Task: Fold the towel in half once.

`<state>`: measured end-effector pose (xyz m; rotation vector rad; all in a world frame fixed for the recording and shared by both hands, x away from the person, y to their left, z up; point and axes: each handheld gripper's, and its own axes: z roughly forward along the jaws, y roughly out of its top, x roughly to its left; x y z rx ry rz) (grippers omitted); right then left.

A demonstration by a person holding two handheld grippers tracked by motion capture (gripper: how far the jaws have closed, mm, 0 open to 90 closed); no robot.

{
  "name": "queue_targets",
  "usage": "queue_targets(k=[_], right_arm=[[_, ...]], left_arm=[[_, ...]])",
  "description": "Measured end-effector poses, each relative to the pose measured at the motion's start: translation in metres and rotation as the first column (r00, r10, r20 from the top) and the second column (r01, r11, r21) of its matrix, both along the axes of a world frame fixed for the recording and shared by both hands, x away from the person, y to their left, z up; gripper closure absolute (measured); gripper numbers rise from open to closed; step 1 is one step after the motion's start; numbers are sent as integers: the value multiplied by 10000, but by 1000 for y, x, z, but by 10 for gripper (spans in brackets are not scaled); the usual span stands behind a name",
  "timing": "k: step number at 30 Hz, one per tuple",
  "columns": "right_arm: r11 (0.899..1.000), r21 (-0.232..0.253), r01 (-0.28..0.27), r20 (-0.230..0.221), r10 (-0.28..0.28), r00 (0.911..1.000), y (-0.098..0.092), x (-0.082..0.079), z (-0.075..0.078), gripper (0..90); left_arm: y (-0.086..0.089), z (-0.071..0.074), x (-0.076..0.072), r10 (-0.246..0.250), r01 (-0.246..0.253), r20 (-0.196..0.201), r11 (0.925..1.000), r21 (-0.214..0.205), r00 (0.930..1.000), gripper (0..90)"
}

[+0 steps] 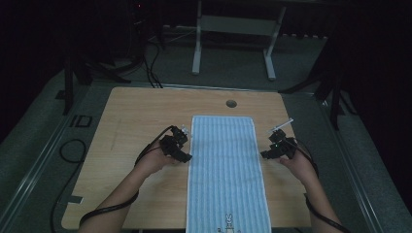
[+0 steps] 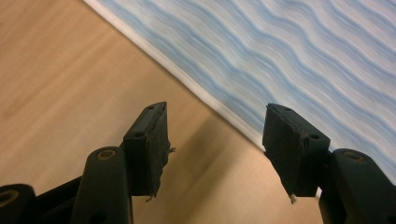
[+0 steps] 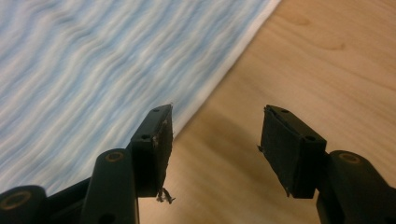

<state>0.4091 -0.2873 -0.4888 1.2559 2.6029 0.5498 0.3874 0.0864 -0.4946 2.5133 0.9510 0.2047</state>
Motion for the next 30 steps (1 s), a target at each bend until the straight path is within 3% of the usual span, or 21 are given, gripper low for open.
queue_targets(k=[5, 6, 7, 8, 10, 12, 15, 18, 23, 24, 26, 27, 30], right_arm=[[9995, -109, 282, -27, -282, 9996, 3, 19, -6, 431], [9985, -145, 533, -139, -535, 9985, 5, 29, -8, 450], [9985, -145, 533, -139, -535, 9985, 5, 29, -8, 450], [9982, -173, 569, -224, -573, 9981, 8, 38, -11, 450], [9974, -285, 656, -255, -663, 9975, 12, 46, -15, 461], [9970, -276, 721, -378, -731, 9966, 17, 54, -20, 461], [9964, -297, 790, -460, -803, 9957, 19, 58, -24, 461], [9958, -286, 865, -819, -886, 9927, 24, 65, -33, 490], [9959, -357, 830, -704, -854, 9939, 27, 66, -34, 528], [9965, -371, 748, -637, -770, 9950, 29, 64, -33, 608], [9971, -320, 691, -640, -710, 9954, 30, 63, -33, 631], [9981, -324, 517, -546, -534, 9971, 32, 60, -33, 730], [9990, -326, 290, -545, -308, 9980, 37, 57, -33, 860]], left_arm=[[-10, -6, 17, 443, -442, -82, 9990, 91, 9990, 381], [-13, -11, 25, 980, -978, -66, 9949, 227, 9952, 381], [-13, -11, 25, 980, -978, -66, 9949, 227, 9952, 381], [-14, -15, 34, 1500, -1500, -73, 9887, -7, 9887, 381], [-14, -18, 41, 1642, -1645, -155, 9862, -187, 9863, 381], [-16, -22, 48, 1745, -1748, -223, 9846, -96, 9844, 381], [-17, -25, 54, 1647, -1650, -257, 9862, -100, 9860, 381], [-21, -31, 61, 1716, -1714, -237, 9851, 106, 9849, 382], [-24, -36, 63, 1690, -1688, -152, 9855, 139, 9855, 416], [-25, -36, 61, 1632, -1632, -42, 9866, 6, 9866, 451], [-27, -36, 59, 1471, -1471, -20, 9891, -37, 9891, 479], [-27, -36, 58, 1375, -1375, -15, 9905, -84, 9905, 552], [-29, -35, 56, 1100, -1103, -119, 9936, -231, 9939, 694]])
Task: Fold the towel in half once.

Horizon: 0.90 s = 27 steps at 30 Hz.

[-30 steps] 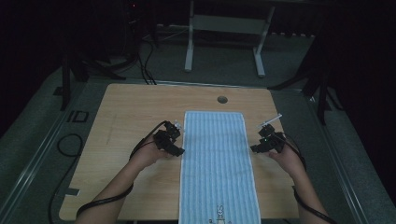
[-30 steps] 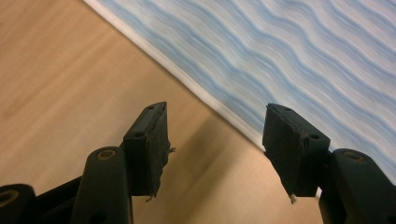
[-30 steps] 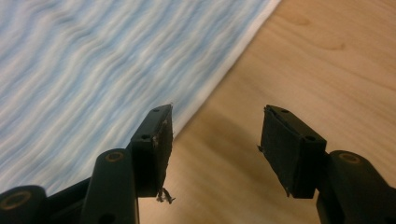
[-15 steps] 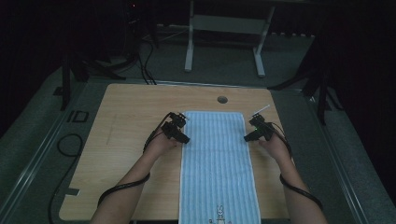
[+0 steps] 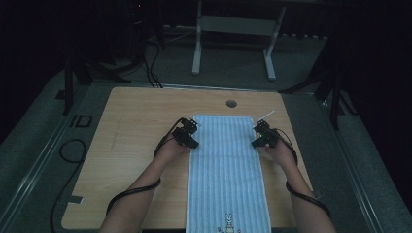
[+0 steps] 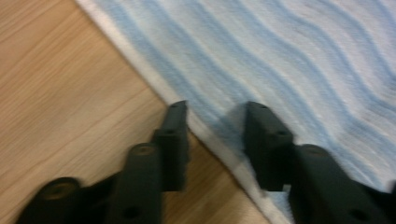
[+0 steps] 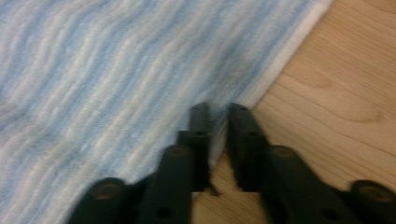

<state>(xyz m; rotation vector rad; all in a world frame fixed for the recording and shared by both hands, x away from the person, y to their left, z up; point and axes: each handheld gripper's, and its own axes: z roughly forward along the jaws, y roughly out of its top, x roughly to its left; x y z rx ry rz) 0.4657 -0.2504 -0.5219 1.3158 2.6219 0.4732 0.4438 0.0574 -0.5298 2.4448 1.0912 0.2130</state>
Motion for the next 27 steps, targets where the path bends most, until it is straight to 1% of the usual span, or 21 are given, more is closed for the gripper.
queue_targets(k=[1, 2, 3, 4, 5, 8, 12, 13, 14, 15, 16, 17, 20, 22, 24, 27], right_arm=[[9999, -121, -106, 58, 107, 9999, 2, -1, 0, 867], [9996, -253, -141, 76, 143, 9999, 4, -1, 0, 876], [9992, -338, -215, 132, 219, 9997, 5, -2, 0, 880], [9986, -433, -290, 147, 296, 9995, 6, -2, 1, 881], [9983, -502, -290, 180, 299, 9994, 6, -2, 1, 884], [9986, -448, -280, 352, 296, 9989, 5, -1, 6, 886], [9987, -386, -329, 710, 356, 9968, 4, -1, 21, 886], [9988, -356, -349, 781, 375, 9962, 4, -1, 26, 886], [9985, -351, -413, 890, 443, 9951, 4, -2, 30, 887], [9986, -283, -452, 976, 478, 9941, 4, -2, 35, 887], [9985, -210, -513, 1061, 532, 9929, 3, -3, 40, 886], [9986, -116, -514, 1147, 524, 9920, 3, -5, 44, 887], [9970, 166, -762, 1450, 730, 9867, 1, -14, 57, 887], [9954, 264, -922, 1590, 869, 9835, -1, -23, 64, 888], [9927, 305, -1163, 1806, 1090, 9775, -3, -35, 69, 888], [9886, 473, -1432, 2087, 1304, 9692, -9, -59, 77, 888]], left_arm=[[0, 0, 0, -86, 85, -132, 9999, -77, 9999, 753], [0, 0, 0, -113, 109, -202, 9998, -191, 9997, 809], [-1, 0, 0, -100, 96, -216, 9997, -213, 9997, 855], [-1, 0, 0, -74, 72, -156, 9999, -151, 9999, 865], [-1, 1, 0, -53, 50, -179, 9998, -196, 9998, 872], [-1, 5, 2, 58, -58, -2, 9999, -126, 10000, 874], [0, 23, 6, 158, -151, 368, 9997, -181, 9992, 874], [0, 27, 7, 93, -84, 372, 9997, -232, 9993, 874], [1, 33, 7, 97, -86, 459, 9997, -241, 9989, 874], [2, 37, 8, 146, -130, 445, 9993, -362, 9989, 874], [4, 42, 8, 59, -42, 388, 9990, -442, 9992, 874], [5, 47, 6, 64, -40, 471, 9987, -510, 9989, 873], [11, 57, -2, -174, 204, 487, 9979, -619, 9987, 873], [16, 62, -10, -357, 385, 401, 9966, -729, 9986, 873], [21, 68, -21, -622, 641, 221, 9926, -1029, 9978, 873], [26, 74, -43, -1071, 1094, 268, 9875, -1136, 9939, 872]])
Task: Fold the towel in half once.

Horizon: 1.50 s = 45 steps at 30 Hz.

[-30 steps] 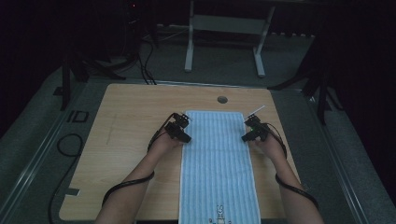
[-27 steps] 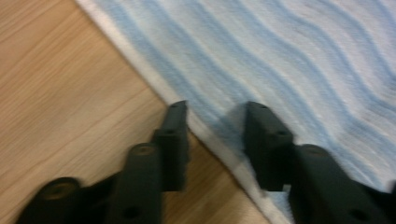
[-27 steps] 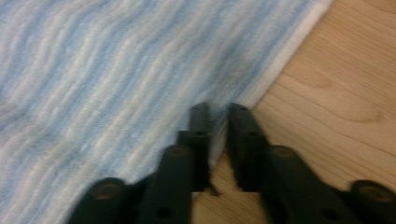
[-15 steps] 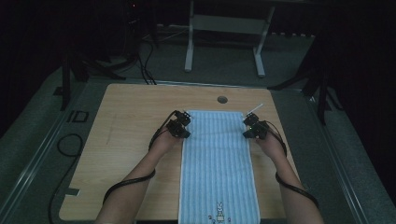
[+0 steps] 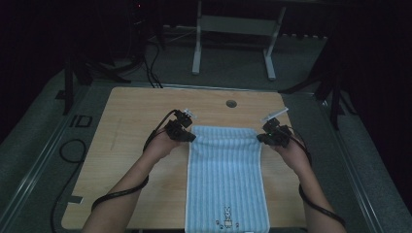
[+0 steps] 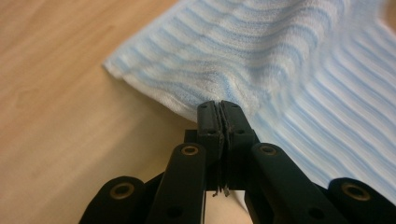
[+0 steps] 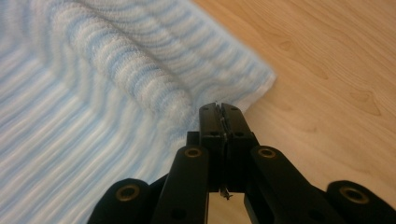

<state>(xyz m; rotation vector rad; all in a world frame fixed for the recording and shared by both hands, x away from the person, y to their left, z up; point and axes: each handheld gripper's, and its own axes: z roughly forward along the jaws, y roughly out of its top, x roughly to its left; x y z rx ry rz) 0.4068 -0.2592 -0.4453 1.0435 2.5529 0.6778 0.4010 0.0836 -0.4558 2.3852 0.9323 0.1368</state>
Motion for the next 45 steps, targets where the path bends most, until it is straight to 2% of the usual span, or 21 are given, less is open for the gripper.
queue_targets(k=[2, 3, 4, 6, 11, 15, 16, 17, 18, 19, 20, 24, 26, 31, 32, 34, 36, 39, 41, 43, 45], right_arm=[[9998, 132, -160, 122, 159, 9998, -4, -19, 3, 888], [9998, 132, -160, 122, 159, 9998, -4, -19, 3, 888], [9988, 293, -383, 191, 378, 9991, -7, -39, 3, 888], [9980, 400, -479, 249, 470, 9986, -9, -58, 1, 888], [9960, 140, -888, -15, 888, 9960, -4, -97, -17, 887], [9956, 258, -904, -498, 916, 9946, -5, -114, -36, 886], [9953, 288, -925, -745, 944, 9927, -6, -116, -41, 885], [9953, 288, -925, -745, 944, 9927, -6, -116, -41, 885], [9953, 134, -954, -1119, 963, 9890, -8, -118, -49, 857], [9965, 178, -812, -1009, 826, 9915, -10, -119, -50, 837], [9971, 360, -673, -964, 705, 9928, -13, -118, -49, 817], [9948, 892, -485, -678, 546, 9962, -15, -118, -37, 695], [9942, 965, -478, -545, 532, 9971, -10, -118, -35, 692], [9954, 556, -782, -1097, 839, 9904, 3, -112, -56, 690], [9956, 496, -801, -1254, 857, 9884, 5, -110, -61, 690], [9966, 196, -795, -1340, 814, 9876, 8, -105, -71, 689], [9966, 136, -816, -1539, 827, 9846, 11, -99, -78, 689], [9967, 143, -799, -1479, 812, 9857, 14, -89, -79, 688], [9972, 65, -750, -1450, 751, 9866, 16, -80, -78, 688], [9973, 46, -738, -1438, 737, 9869, 18, -76, -79, 687], [9976, 12, -689, -1402, 684, 9878, 21, -63, -79, 686]], left_arm=[[2, 2, -17, -367, 367, -2, 9993, -91, 9993, 872], [2, 2, -17, -367, 367, -2, 9993, -91, 9993, 872], [3, 1, -35, -741, 741, 23, 9972, -34, 9973, 872], [5, -2, -52, -941, 941, -7, 9955, -98, 9956, 870], [6, -19, -86, -1286, 1283, -274, 9917, -127, 9913, 868], [10, -39, -103, -1250, 1226, -711, 9918, -371, 9896, 860], [11, -44, -106, -1410, 1387, -931, 9899, -298, 9856, 841], [11, -44, -106, -1410, 1387, -931, 9899, -298, 9856, 804], [14, -48, -111, -1283, 1281, -845, 9917, -85, 9881, 752], [14, -48, -111, -1283, 1281, -845, 9917, -85, 9881, 689], [17, -45, -115, -1109, 1110, -556, 9938, -5, 9923, 660], [13, -34, -119, -1022, 1025, 98, 9938, -439, 9947, 637], [6, -33, -119, -1180, 1182, 77, 9908, -659, 9930, 637], [-8, -47, -113, -1359, 1351, -185, 9899, -424, 9905, 638], [-13, -56, -108, -1402, 1389, -462, 9899, -294, 9890, 638], [-19, -63, -103, -1423, 1434, -489, 9895, 194, 9886, 638], [-22, -69, -98, -1460, 1486, -617, 9881, 390, 9874, 637], [-23, -72, -90, -1457, 1487, -730, 9882, 373, 9866, 638], [-21, -73, -77, -1242, 1267, -731, 9915, 303, 9896, 639], [-20, -73, -73, -1197, 1221, -655, 9920, 332, 9906, 640], [-18, -73, -60, -1021, 1048, -648, 9938, 382, 9927, 640]])
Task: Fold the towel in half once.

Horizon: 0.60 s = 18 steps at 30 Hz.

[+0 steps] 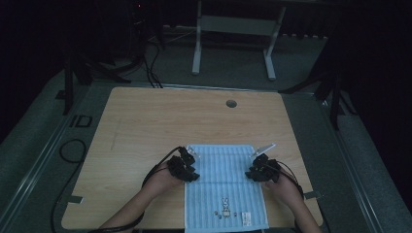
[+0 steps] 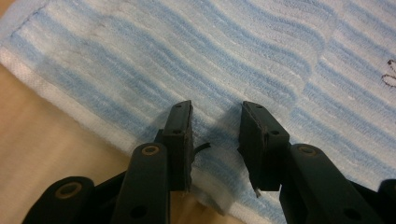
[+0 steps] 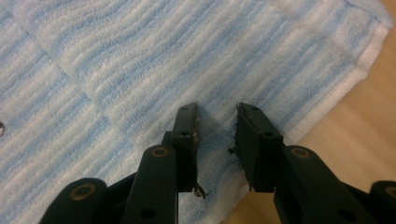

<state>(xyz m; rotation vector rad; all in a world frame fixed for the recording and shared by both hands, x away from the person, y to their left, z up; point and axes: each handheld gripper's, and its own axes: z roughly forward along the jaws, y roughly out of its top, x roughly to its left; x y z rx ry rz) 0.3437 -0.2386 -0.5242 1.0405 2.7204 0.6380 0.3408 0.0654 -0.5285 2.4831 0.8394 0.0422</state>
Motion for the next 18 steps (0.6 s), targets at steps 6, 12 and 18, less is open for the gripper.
queue_targets(k=[6, 12, 18], right_arm=[[10000, 50, 55, -163, -54, 9999, 3, 20, 0, 677], [9999, 65, 116, -282, -114, 9995, 9, 42, 1, 658], [9998, -25, 185, -357, -185, 9992, 17, 60, 1, 650]], left_arm=[[2, 1, 18, 129, -131, 112, 9998, 168, 9999, 640], [8, 1, 39, 309, -313, 177, 9993, 194, 9994, 639], [13, 1, 50, 466, -469, 104, 9986, 231, 9989, 634]])
